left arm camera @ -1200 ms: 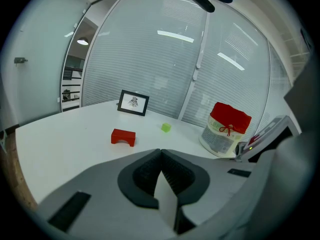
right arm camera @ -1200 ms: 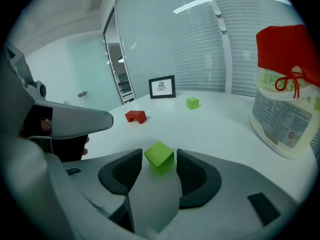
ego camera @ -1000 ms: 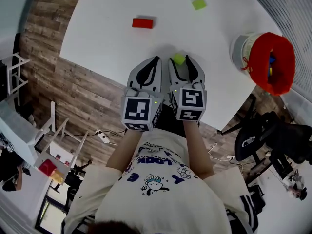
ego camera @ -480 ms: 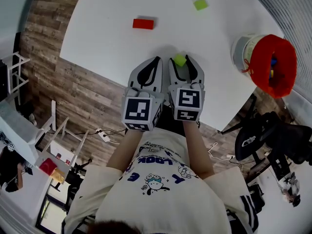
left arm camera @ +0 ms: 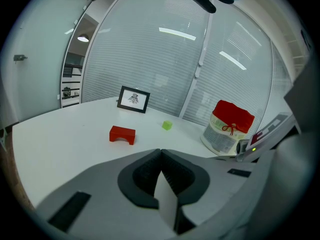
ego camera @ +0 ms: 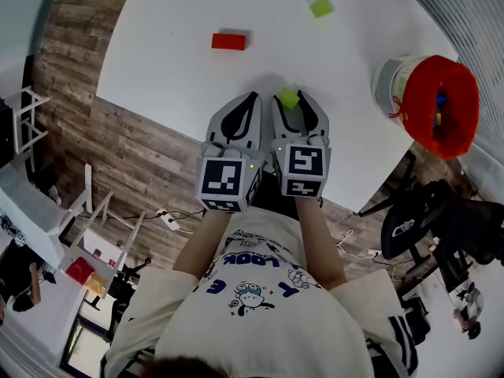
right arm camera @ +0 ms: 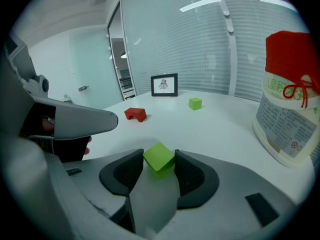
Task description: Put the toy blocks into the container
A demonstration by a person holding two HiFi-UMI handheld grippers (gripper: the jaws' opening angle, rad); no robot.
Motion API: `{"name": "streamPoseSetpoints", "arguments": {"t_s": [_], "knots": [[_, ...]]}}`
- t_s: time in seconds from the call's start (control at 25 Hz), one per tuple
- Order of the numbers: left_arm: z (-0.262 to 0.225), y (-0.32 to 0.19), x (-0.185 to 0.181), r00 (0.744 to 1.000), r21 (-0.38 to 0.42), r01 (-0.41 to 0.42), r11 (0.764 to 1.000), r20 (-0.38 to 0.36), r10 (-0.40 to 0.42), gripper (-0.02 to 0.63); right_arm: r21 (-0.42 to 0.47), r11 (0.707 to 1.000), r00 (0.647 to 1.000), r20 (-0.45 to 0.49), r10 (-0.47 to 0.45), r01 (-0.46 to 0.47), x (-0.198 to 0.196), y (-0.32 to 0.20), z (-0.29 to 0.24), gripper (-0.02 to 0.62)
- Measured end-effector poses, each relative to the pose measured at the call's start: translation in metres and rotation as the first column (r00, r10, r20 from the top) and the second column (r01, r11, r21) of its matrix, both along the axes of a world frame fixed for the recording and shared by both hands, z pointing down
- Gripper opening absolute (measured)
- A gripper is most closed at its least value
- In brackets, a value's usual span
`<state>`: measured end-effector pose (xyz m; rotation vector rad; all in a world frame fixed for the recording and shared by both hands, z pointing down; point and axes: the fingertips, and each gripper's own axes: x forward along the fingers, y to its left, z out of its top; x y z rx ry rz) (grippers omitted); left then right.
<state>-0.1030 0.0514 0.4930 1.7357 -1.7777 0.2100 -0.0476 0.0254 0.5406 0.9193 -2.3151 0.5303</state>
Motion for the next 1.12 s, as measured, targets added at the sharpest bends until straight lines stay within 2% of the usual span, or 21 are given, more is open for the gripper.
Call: {"name": "streamPoseSetpoints", "arguments": {"t_s": [0.2,0.56,0.88,1.12], "knots": [[-0.004,-0.004,0.003,1.0,0.008,-0.014,1.0,0.003,0.014,0.031,-0.026,0.999,0.999,0.029,0.032,-0.032,0.007,-0.003,-0.001,0.192],[-0.018,-0.016,0.013,0.998,0.036,-0.062,0.997,0.018,0.061,0.032,-0.003,0.997,0.994,0.073,0.082,-0.082,0.015,-0.012,-0.024,0.192],[-0.037,-0.027,0.029,0.991,0.073,-0.133,0.988,0.043,0.13,0.031,0.056,0.985,0.98,0.128,0.154,-0.162,0.032,-0.026,-0.059,0.192],[-0.06,-0.043,0.046,0.981,0.129,-0.19,0.973,0.067,0.182,0.031,0.105,0.967,0.963,0.167,0.212,-0.231,0.05,-0.038,-0.085,0.192]]}}
